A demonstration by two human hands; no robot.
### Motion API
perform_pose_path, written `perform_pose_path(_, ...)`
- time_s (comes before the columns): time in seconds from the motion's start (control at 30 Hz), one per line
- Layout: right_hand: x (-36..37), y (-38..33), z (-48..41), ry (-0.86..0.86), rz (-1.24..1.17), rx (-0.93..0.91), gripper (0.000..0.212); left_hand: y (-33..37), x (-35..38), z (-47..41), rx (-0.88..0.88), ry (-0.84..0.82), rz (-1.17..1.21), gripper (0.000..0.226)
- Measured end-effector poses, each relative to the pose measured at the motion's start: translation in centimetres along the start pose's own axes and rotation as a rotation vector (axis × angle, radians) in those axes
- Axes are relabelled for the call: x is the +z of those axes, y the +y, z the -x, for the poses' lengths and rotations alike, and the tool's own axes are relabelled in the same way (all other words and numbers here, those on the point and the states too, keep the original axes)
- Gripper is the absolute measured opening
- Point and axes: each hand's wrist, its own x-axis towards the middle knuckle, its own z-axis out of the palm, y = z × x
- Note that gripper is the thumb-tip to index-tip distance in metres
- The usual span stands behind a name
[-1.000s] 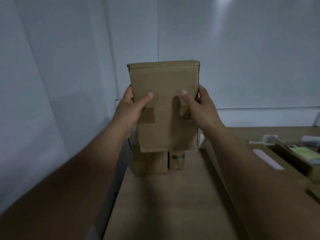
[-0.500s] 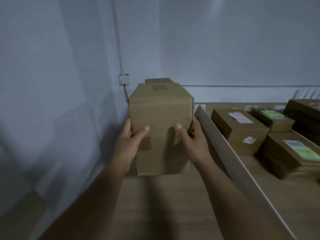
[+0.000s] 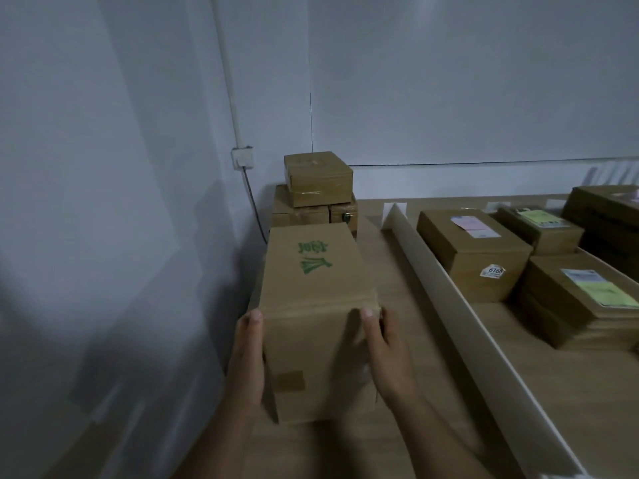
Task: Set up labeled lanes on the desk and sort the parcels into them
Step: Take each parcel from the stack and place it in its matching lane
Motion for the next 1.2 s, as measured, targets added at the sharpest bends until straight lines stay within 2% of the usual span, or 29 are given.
perform_pose_path(0.13, 0.2, -1.6, -1.7, 0.047, -0.007, 0.044, 0.037, 1.8, 1.3, -0.8, 0.109, -0.040, -0.044, 0.071)
perform_pose_path(0.27, 0.1, -0.8, -3.8, 0.144, -0.038, 0.142, 0.034, 3.8, 2.4, -1.0, 0.224, -0.053, -0.154, 0.062)
perform_pose_path(0.37, 0.0, 0.4, -4.4, 0.158, -0.094, 0.253, 0.030, 4.1, 2.8, -1.5, 0.258, -0.091, -0.226, 0.044)
perform_pose_path(0.43, -0.1, 1.1, -4.5, 0.156, -0.118, 0.308, 0.031, 4.3, 3.3, -1.7, 0.215, -0.083, -0.215, 0.024)
perform_pose_path(0.47, -0.1, 1.3, -4.5, 0.160, -0.131, 0.333, 0.032, 4.2, 3.6, -1.7, 0.203, -0.088, -0.230, 0.023)
perform_pose_path(0.6, -1.0, 2.3, -5.0, 0.186, -0.110, 0.386, 0.031, 4.4, 5.0, -1.2, 0.213, -0.180, -0.399, 0.029)
perform_pose_path(0.7, -2.2, 2.7, -6.0, 0.223, 0.113, 0.399, 0.035, 3.9, 5.8, -1.4, 0.198, -0.200, -0.417, 0.028)
perform_pose_path(0.77, -2.8, 2.7, -6.4, 0.230, 0.178, 0.415, 0.036, 3.4, 6.0, -1.6, 0.157, -0.167, -0.411, 0.035)
perform_pose_path(0.87, -3.5, 2.5, -6.6, 0.201, 0.144, 0.349, 0.024, 3.1, 6.0, -2.1, 0.108, -0.076, -0.536, 0.050)
perform_pose_path(1.03, -4.3, 2.8, -6.8, 0.194, 0.009, 0.476, 0.031, 2.1, 5.3, -3.2, 0.073, 0.043, -0.753, 0.064)
perform_pose_path(1.13, -3.9, 2.6, -6.7, 0.195, 0.089, 0.493, 0.054, 0.6, 4.5, -4.5, 0.013, 0.084, -0.882, 0.069)
perform_pose_path(1.2, -3.7, 2.1, -6.6, 0.155, 0.178, 0.476, 0.051, -0.2, 3.8, -5.2, -0.043, 0.124, -0.988, 0.070)
